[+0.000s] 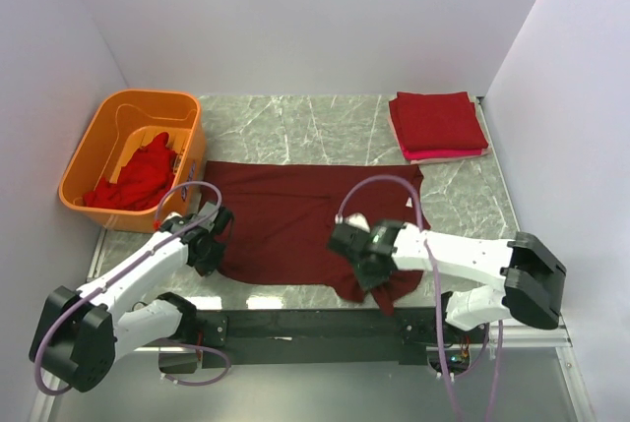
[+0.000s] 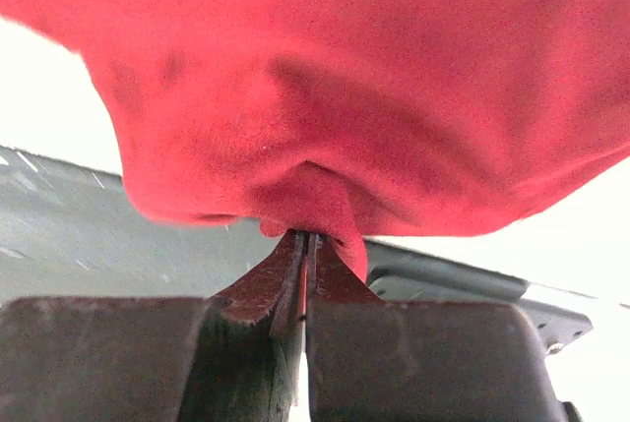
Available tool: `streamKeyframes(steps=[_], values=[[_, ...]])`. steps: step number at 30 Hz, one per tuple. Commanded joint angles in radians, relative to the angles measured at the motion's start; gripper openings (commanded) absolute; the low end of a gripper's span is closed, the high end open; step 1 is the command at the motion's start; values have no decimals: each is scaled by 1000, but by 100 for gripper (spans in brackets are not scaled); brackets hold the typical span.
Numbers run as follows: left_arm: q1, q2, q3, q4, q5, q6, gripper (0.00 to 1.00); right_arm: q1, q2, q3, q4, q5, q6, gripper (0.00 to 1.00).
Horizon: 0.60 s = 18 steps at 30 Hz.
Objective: Fold and stack the t-shirts
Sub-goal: Fold the tshirt
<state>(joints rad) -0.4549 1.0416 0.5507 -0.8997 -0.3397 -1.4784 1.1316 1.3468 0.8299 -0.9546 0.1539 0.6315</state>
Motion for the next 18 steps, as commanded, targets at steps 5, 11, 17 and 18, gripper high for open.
streamKeyframes(steps=[5,11,17,18], values=[[7,81,153,-10,-88,40,1,-216,-21,181,-30,165,-145,0],[56,150,231,22,-88,101,1,-294,60,305,-9,220,-217,0],[82,213,299,76,-87,141,1,-368,115,380,5,289,-260,0],[84,225,311,81,-88,148,1,-380,123,393,8,286,-266,0]])
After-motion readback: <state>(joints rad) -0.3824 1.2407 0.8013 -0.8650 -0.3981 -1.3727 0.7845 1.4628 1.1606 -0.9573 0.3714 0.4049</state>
